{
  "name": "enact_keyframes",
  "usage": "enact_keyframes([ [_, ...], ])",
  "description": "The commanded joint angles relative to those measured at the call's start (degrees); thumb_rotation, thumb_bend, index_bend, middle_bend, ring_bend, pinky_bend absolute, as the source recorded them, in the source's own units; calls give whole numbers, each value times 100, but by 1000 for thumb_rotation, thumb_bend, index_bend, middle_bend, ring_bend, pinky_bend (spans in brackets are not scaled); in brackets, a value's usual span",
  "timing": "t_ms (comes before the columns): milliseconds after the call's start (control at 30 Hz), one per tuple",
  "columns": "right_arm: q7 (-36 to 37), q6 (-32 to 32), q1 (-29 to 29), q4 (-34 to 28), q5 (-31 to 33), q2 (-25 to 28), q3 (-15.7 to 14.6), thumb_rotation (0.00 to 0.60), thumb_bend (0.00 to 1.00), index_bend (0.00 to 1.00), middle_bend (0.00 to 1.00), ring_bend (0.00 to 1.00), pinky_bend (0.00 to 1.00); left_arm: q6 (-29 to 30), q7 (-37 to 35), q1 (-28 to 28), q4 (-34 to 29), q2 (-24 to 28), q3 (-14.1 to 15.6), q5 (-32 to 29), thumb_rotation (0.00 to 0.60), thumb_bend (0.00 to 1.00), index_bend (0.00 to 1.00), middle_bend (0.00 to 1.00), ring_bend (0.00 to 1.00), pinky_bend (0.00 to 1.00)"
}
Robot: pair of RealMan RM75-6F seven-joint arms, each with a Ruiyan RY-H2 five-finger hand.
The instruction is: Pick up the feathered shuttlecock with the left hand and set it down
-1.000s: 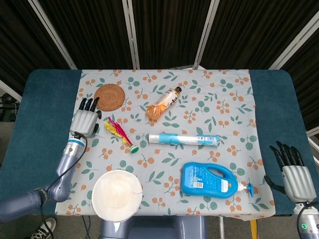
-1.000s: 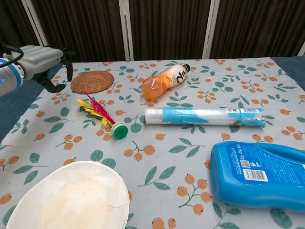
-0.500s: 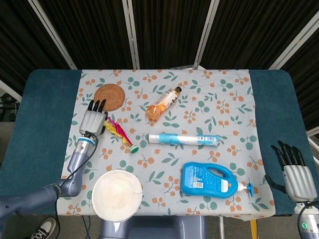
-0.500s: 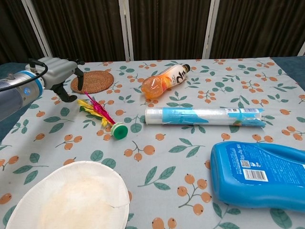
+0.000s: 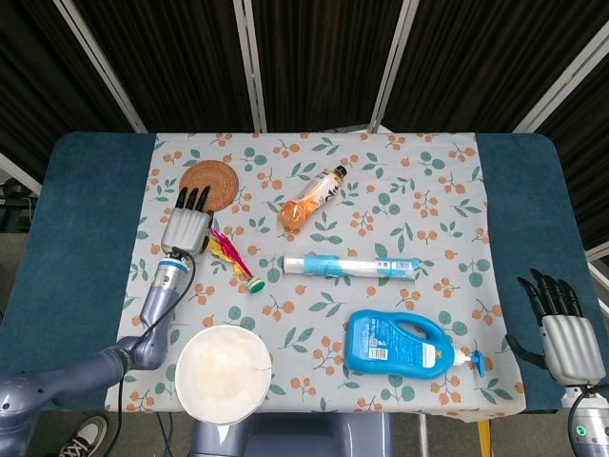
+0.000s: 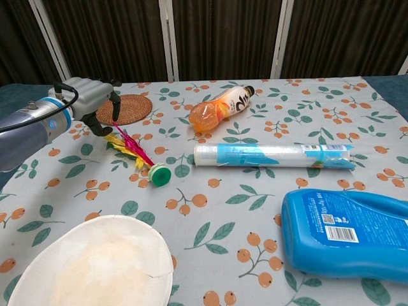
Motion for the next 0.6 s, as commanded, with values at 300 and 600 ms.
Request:
enact_keyframes([
  [300, 6, -1, 4, 11, 3, -8, 9, 600, 152, 104, 0, 0, 9, -132, 59, -150, 291, -206, 0, -69, 600, 373, 483, 0, 0, 0],
  [600, 23, -9, 6, 7, 12, -11, 13, 600, 152, 104, 0, 0, 9, -154, 66, -185, 413, -304, 20, -80, 600, 459, 548, 0, 0, 0],
])
